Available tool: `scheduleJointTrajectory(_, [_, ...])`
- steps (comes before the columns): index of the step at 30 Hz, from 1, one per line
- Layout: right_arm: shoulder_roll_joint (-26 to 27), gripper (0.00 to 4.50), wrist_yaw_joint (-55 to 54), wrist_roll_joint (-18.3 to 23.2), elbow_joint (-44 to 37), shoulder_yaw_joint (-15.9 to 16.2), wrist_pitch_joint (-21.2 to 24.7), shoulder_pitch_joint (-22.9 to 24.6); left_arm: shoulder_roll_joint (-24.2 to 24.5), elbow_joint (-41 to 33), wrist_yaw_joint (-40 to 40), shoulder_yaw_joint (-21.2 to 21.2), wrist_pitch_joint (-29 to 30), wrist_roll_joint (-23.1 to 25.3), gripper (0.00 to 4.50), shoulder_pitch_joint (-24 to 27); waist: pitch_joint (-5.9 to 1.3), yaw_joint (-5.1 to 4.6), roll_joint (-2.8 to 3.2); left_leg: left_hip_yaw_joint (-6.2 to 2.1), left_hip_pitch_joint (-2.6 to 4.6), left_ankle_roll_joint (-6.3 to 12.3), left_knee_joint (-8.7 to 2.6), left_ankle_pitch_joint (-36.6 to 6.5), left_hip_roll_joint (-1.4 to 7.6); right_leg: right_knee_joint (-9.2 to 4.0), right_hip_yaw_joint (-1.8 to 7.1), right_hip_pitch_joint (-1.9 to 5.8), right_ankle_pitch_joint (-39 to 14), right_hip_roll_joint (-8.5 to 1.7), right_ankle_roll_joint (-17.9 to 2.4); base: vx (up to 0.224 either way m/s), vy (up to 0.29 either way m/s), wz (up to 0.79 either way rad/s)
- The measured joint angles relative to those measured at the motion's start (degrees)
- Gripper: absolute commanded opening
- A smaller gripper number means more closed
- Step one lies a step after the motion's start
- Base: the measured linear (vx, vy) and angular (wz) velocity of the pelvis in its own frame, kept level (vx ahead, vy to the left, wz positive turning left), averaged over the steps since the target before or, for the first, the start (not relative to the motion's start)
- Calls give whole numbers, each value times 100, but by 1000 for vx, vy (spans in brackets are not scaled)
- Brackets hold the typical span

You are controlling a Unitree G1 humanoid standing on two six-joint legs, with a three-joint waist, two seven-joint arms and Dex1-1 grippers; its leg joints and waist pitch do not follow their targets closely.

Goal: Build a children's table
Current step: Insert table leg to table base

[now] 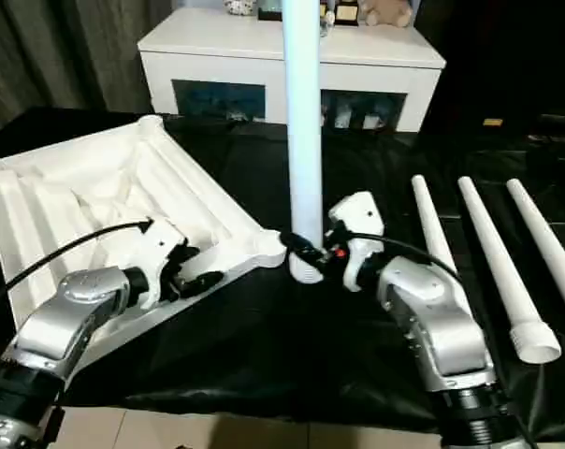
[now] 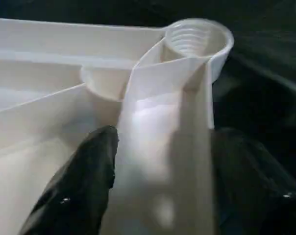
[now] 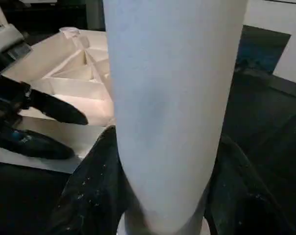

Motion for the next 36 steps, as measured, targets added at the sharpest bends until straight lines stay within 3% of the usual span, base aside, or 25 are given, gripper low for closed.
scheduleJointTrajectory(4, [-15,186,30,0,0,0,0,45,-26,-7,-175,-242,136,-60,284,2,1,5,22,14,-27,19,-3,12,12,-24,0,-19,-8,5,-4,0,0,0])
scheduleJointTrajectory(13, [-53,186,26,-12,0,-4,-1,101,-33,18,-220,-305,259,102,206,-96,1,-4,70,22,-32,31,-29,13,15,-67,-2,-18,-8,8,-4,0,0,0])
scheduleJointTrajectory(25, [-45,186,5,-2,1,-37,51,99,86,-95,-355,-611,603,304,111,-223,-4,-5,78,37,-18,29,-60,15,18,-84,3,-14,-8,9,-4,0,0,0])
scheduleJointTrajectory(28, [2,186,-6,67,4,-98,115,98,94,-99,-409,-688,472,348,108,-224,-7,8,82,39,-19,30,-65,15,18,-92,3,-14,-8,8,-4,0,0,0])
scheduleJointTrajectory(29, [22,186,-2,147,4,-115,149,94,105,-95,-495,-741,370,354,80,-221,-7,13,82,40,-20,30,-66,15,18,-94,2,-14,-8,8,-4,0,0,0])
scheduleJointTrajectory(31, [62,186,24,289,4,-152,242,68,128,-99,-641,-808,155,390,72,-193,-6,12,82,42,-21,30,-67,15,18,-98,3,-14,-8,7,-4,0,0,0])
scheduleJointTrajectory(36, [121,186,247,718,149,-446,373,-126,458,-512,-1407,-968,-551,264,34,226,-5,35,79,53,-22,32,-86,15,20,-114,0,-16,-8,6,-4,0,0,0])
